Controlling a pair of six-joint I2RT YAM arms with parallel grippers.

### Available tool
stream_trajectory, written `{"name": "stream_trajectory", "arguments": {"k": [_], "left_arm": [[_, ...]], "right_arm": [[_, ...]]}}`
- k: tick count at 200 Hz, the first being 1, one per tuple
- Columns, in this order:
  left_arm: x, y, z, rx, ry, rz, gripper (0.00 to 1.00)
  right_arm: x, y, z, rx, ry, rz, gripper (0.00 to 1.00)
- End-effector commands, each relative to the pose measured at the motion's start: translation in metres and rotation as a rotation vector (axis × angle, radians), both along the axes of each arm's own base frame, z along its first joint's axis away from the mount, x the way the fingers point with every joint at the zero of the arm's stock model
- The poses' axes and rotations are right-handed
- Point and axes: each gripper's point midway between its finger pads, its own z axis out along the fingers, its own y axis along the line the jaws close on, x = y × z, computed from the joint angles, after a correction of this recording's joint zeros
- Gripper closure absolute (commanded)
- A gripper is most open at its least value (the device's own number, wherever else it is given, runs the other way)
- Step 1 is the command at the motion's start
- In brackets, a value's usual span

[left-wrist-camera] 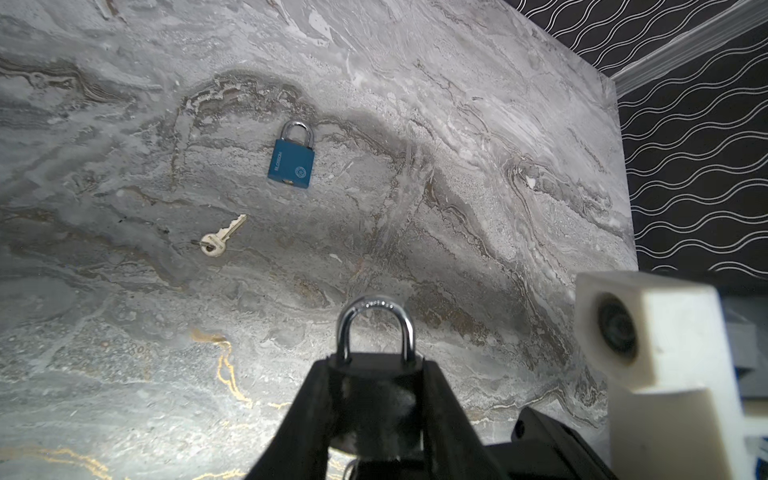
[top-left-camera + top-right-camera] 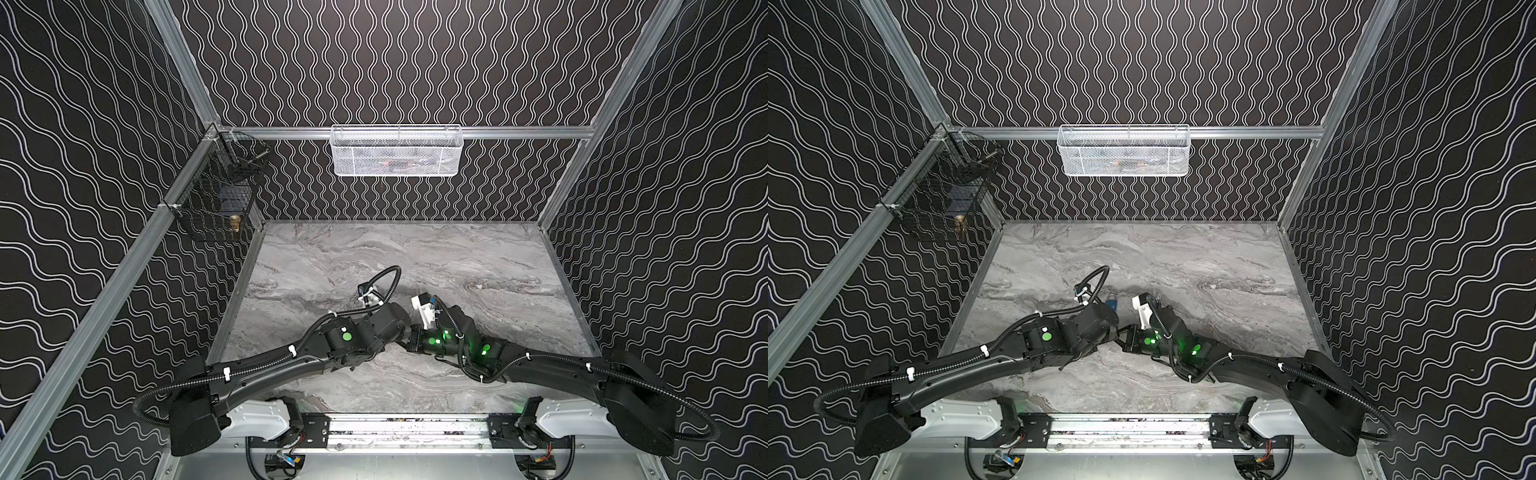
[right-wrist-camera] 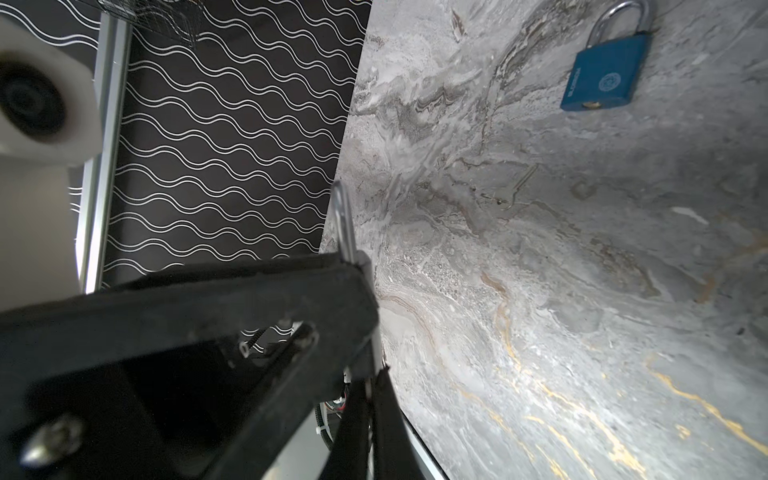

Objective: Unlock with the key
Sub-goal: 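Hold the padlock steady with the left gripper while pressing the key further in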

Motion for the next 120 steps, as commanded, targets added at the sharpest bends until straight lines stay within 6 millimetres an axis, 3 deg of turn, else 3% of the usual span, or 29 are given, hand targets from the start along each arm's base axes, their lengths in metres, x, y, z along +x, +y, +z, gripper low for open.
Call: {"name": "stream_trajectory", "arguments": {"k": [1, 50, 120], "left_arm": [[-0.021, 0.001, -0.015, 0.027, 0.107, -0.063, 0.87], [-0.007, 0.005, 0.005, 0.041, 0.021, -0.035, 0.87], [0.018, 0.004, 0.027, 0.006, -0.077, 0.038, 0.87]], "right_arm": [[0.028, 0.000, 0.036, 0.092, -0.123, -0.116, 1.00], [0.020, -0.003, 0.033, 0.082, -0.134, -0.080, 1.00], [0.004, -0.008, 0.036, 0.084, -0.182, -0.011, 0.73]]}}
